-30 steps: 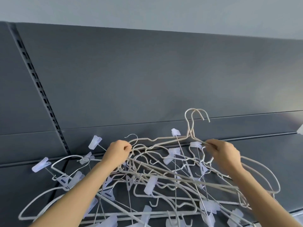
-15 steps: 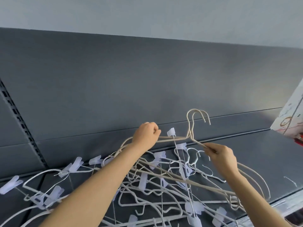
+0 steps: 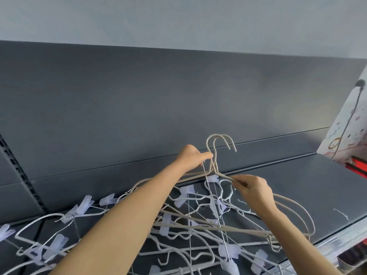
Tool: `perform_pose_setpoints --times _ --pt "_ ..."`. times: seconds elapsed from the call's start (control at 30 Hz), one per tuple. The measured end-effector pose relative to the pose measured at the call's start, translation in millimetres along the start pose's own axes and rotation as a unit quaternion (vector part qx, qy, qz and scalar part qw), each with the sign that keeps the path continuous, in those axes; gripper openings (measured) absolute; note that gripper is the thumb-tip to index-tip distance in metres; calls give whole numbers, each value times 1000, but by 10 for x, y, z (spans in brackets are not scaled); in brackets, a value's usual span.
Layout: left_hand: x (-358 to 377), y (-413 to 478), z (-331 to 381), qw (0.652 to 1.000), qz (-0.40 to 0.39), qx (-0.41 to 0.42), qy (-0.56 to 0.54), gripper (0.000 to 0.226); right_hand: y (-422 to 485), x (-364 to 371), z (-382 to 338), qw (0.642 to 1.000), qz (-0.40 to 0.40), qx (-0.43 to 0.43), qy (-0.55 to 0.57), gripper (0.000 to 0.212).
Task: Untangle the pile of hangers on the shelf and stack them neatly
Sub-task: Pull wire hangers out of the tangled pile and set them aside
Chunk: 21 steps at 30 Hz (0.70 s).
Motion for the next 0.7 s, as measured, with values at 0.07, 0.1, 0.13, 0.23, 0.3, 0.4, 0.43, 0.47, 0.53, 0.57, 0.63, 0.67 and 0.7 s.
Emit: perform_pose_setpoints --times 0.07,0.1,0.13,0.23,0.3,0.4,0.43,0.47,0.53,0.57,0.63,0.67,0.7 --pt "-130 -65 14 999 16 10 -29 28 15 -7 -10 999 -11 7 36 17" --pt "-219 -99 14 998 25 12 -59 26 27 -23 -17 998 -14 10 61 20" --pt "-327 -127 2 994 39 11 -100 23 36 -47 -31 996 -15 12 84 24" --pt "-719 -211 -108 968 114 -5 -225 17 57 -130 -117 992 -21 10 122 30" --pt "-975 -308 -233 942 157 -16 -296 14 77 -172 -222 988 -36 -6 147 30" --pt "-1239 -490 -469 887 200 -33 -415 10 108 -148 -379 983 -71 -18 167 23" --pt "-1288 -554 -542 871 206 -41 -443 8 113 -110 -418 983 -85 -19 163 19" --pt "-1317 -612 -614 860 209 -50 -463 8 111 -60 -451 983 -99 -21 154 18" --pt "-1335 -715 -745 838 214 -71 -497 11 84 70 -479 983 -120 -23 135 21" --pt "-1337 -766 -797 826 218 -80 -513 12 61 138 -484 982 -130 -22 132 21" --pt "-1336 -842 -914 803 232 -89 -541 11 -1 263 -497 979 -154 -24 130 16" --pt "-1330 -869 -976 798 236 -90 -547 9 -24 322 -492 978 -162 -24 128 14" --pt "-1322 -898 -1039 799 236 -88 -546 6 -42 377 -478 978 -164 -22 128 13"
Point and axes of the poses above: each hand's wrist, its own y-axis towards the middle knuckle, its own x-axis out of the palm, z = x × y, the point moved 1 cm from there along y, towards the middle knuckle, and after that the axes turned 10 degrees about y, right-handed, at the moved point
